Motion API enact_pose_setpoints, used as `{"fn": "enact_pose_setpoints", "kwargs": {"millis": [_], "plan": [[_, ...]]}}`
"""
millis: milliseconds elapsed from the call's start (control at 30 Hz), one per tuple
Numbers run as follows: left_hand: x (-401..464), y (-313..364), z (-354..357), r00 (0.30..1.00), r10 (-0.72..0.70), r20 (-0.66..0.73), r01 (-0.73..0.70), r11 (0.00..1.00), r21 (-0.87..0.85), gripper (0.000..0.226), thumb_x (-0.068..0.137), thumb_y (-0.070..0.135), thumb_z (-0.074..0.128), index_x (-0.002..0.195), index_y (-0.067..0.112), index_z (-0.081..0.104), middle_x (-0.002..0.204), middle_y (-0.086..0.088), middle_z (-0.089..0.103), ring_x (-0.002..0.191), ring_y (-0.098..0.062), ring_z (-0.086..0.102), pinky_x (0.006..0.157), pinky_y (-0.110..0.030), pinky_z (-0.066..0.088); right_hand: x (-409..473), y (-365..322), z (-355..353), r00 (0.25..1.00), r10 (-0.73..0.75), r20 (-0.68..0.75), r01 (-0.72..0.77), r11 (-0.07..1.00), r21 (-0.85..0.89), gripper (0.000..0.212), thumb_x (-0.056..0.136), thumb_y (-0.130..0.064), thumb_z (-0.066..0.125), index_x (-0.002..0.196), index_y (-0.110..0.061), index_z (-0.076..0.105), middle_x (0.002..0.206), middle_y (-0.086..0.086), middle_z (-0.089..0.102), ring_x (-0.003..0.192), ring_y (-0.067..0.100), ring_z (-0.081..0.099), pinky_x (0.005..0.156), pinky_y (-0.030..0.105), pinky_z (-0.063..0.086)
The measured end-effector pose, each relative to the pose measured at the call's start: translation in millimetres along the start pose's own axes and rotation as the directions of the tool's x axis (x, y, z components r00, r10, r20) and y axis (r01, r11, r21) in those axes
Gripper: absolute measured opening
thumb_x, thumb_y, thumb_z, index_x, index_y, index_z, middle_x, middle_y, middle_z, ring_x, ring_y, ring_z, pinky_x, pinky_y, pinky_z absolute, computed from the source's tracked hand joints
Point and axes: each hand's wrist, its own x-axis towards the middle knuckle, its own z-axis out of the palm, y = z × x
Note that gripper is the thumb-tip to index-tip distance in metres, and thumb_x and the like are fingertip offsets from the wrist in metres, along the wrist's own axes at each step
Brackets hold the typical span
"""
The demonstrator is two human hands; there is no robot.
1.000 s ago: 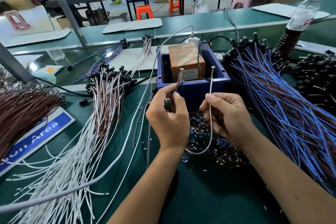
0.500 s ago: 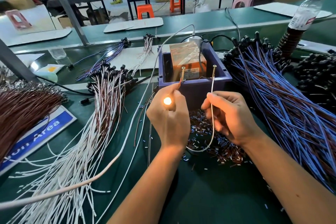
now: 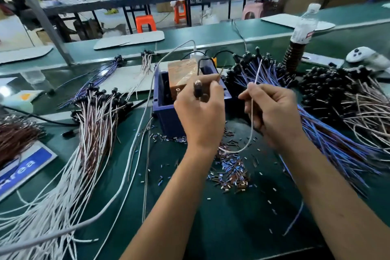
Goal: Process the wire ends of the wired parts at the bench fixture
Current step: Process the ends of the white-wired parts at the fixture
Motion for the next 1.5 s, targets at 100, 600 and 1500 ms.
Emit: {"fn": "enact_pose_setpoints", "kwargs": {"millis": [100, 600, 1500], "plan": [[1.1, 12.3, 49.8, 0.961, -0.196, 0.196, 0.193, 0.981, 0.036, 0.021, 0.090, 0.005, 0.063, 0.079, 0.016, 0.077, 0.063, 0.006, 0.064, 0.056, -0.006, 0.054, 0.055, -0.016, 0.045, 12.6, -28.5, -61.7, 0.975, -0.019, -0.221, 0.004, 0.998, -0.068, 0.032, 0.103, -0.023, 0.063, 0.077, -0.012, 0.077, 0.053, 0.002, 0.060, 0.029, 0.009, 0.038, 0.034, 0.014, 0.023], [-89.0, 55.6, 285.2, 0.230, -0.556, 0.799, 0.953, 0.293, -0.070, 0.040, 0.112, 0.026, 0.027, 0.083, 0.009, 0.050, 0.073, -0.010, 0.049, 0.051, -0.008, 0.032, 0.045, -0.016, 0.024, -40.2, -65.5, -287.6, 0.669, -0.647, -0.366, -0.179, 0.337, -0.924, 0.055, 0.104, -0.043, 0.051, 0.152, -0.016, 0.047, 0.129, 0.013, 0.064, 0.119, 0.030, 0.058, 0.109, 0.043, 0.043], [-87.1, 31.6, 319.6, 0.307, -0.607, 0.733, 0.907, 0.421, -0.032, 0.036, 0.111, 0.023, 0.046, 0.084, 0.000, 0.054, 0.052, -0.005, 0.052, 0.038, -0.008, 0.052, 0.038, -0.016, 0.048, -38.5, -91.0, -325.1, 0.900, -0.221, -0.375, -0.156, 0.642, -0.750, 0.011, 0.103, -0.025, 0.064, 0.093, -0.022, 0.069, 0.059, -0.006, 0.066, 0.052, 0.006, 0.053, 0.056, 0.019, 0.044]]}}
